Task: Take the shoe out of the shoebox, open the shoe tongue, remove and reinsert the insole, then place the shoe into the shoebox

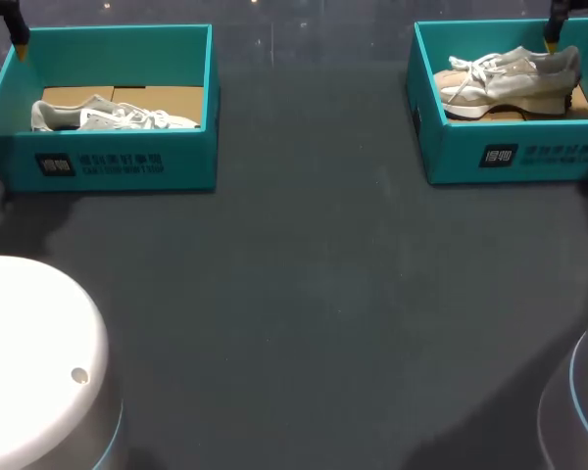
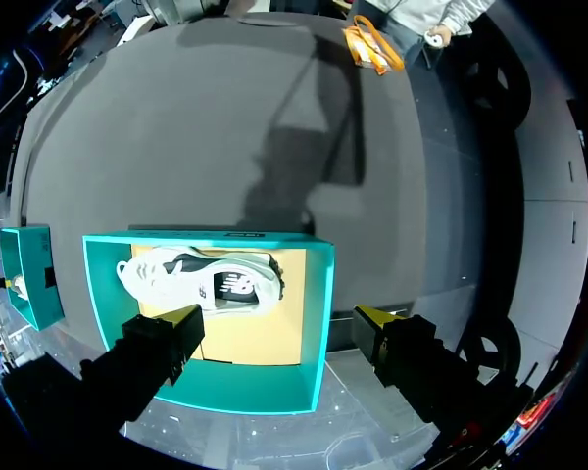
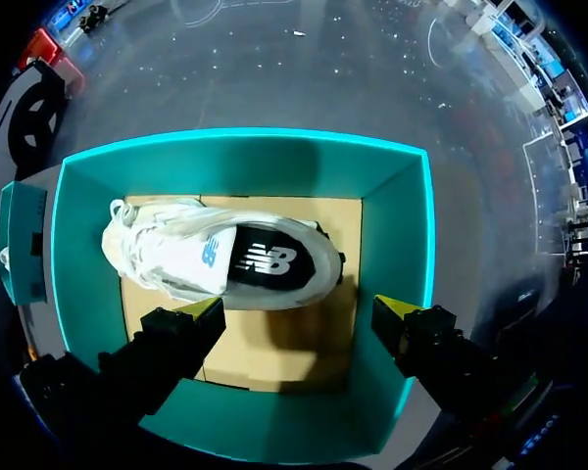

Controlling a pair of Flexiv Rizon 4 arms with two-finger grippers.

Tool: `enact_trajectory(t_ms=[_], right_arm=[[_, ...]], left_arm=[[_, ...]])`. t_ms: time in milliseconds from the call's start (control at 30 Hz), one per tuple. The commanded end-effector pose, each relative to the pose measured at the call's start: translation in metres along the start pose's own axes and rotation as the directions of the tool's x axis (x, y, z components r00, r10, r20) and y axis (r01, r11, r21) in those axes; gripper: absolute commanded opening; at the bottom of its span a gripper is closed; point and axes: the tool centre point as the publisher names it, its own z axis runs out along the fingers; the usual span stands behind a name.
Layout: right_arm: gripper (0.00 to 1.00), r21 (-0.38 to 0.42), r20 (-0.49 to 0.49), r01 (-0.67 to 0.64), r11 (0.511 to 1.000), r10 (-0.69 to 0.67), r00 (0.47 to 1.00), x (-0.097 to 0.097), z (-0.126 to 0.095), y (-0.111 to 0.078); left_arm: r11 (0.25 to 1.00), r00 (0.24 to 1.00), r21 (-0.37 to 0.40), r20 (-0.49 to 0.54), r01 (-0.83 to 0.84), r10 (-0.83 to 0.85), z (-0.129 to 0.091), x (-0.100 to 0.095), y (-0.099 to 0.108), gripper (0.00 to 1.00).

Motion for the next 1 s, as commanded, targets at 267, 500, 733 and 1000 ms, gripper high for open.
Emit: enact_trajectory(t_ms=[267,500,733,1000], right_arm=[[0.96,0.025,0.022,-0.018,1.000,0.017,1.000,-0.009,0.022,0.014],[0.85,0.039,0.046,-0.043,0.998,0.041,0.998,-0.012,0.035,0.017],[0.67,0.054,0.059,-0.052,0.997,0.049,0.997,-0.012,0.046,0.020],[0.65,0.065,0.067,-0.069,0.996,0.064,0.996,-0.016,0.054,0.018]], left_arm=[[1.000,1.000,0.000,-0.001,-0.001,0.001,-0.001,0.001,0.000,1.00],[1.000,1.000,0.000,-0.001,-0.001,0.001,-0.001,0.001,0.000,1.00],[1.000,1.000,0.000,-0.001,-0.001,0.001,-0.001,0.001,0.000,1.00],[1.000,1.000,0.000,-0.001,-0.001,0.001,-0.001,0.001,0.000,1.00]])
